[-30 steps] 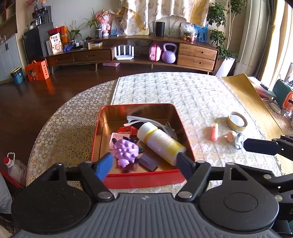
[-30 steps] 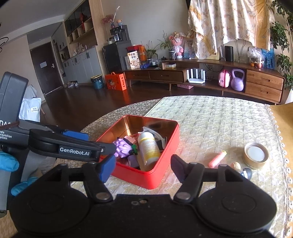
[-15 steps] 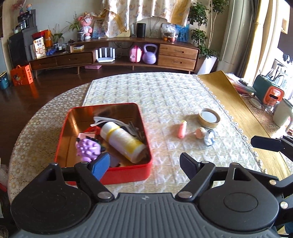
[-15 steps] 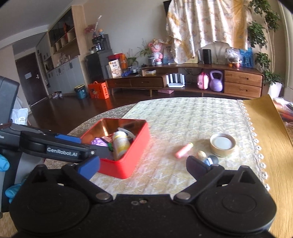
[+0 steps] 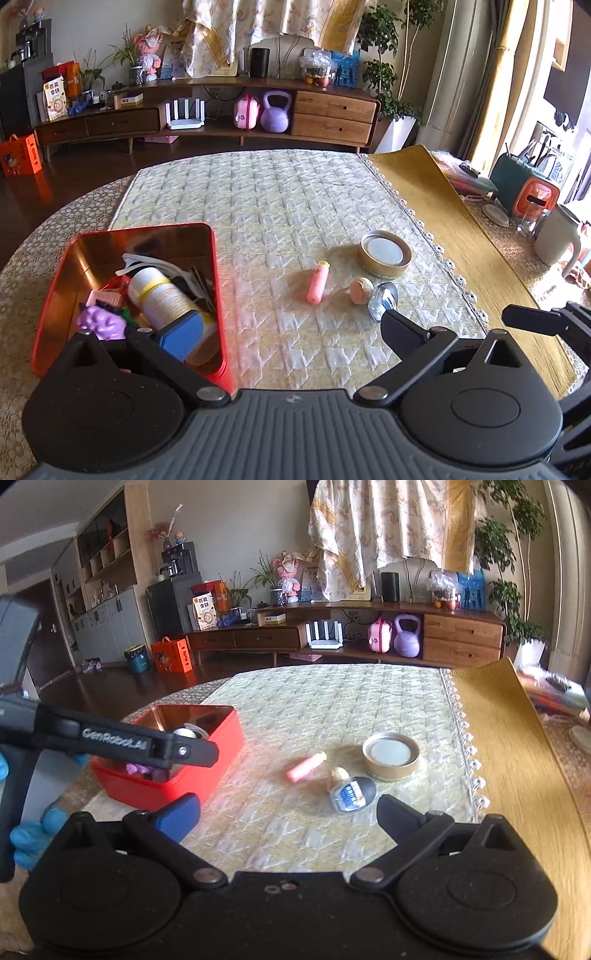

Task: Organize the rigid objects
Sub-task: 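Withdraw both tools from the tin toward the remaining objects, then grasp the pink lighter with the left tool while the right tool grasps the blue-label bottle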

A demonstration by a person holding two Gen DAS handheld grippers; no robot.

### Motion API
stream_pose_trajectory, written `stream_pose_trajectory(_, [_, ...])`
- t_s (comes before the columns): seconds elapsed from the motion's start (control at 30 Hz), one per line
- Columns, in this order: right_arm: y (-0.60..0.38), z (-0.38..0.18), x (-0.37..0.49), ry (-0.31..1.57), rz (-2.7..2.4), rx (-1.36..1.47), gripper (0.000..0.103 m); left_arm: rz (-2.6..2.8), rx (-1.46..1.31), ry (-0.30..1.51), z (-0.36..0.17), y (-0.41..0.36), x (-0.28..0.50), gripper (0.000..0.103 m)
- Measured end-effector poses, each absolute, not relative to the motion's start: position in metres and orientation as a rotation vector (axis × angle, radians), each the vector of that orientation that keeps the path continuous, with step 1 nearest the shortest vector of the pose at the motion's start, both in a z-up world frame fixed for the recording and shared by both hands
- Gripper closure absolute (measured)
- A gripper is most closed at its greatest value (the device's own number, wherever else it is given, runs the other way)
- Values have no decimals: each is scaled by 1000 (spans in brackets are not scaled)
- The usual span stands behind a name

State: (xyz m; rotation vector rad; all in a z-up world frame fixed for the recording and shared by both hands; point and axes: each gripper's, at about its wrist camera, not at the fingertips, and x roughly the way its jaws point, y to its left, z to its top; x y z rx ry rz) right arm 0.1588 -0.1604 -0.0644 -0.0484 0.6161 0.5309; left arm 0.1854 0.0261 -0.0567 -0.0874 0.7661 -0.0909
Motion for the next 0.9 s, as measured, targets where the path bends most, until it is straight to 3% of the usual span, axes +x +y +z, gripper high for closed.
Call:
stream_pose_trajectory(0.7, [-166, -121, 240, 695, 603, -186, 1, -103, 5, 891, -123, -13, 300, 0])
stream_pose_trajectory(0.9, [-162, -134, 261, 727, 627, -182, 7, -44, 22, 914, -140, -11, 317, 0])
